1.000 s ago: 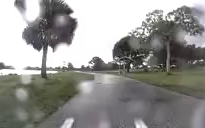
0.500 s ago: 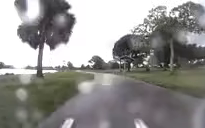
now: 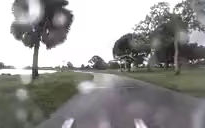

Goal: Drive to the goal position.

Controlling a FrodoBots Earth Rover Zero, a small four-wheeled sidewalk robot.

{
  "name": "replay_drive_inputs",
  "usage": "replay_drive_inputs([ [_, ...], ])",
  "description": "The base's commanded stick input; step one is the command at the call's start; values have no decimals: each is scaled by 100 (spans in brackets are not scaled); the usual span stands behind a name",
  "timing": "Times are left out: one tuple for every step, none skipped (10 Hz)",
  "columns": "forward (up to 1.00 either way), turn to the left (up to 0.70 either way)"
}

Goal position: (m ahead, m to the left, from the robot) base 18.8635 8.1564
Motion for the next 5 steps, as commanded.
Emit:
replay_drive_inputs([
  [100, 0],
  [100, 0],
  [100, 0],
  [100, 0],
  [100, 0],
])
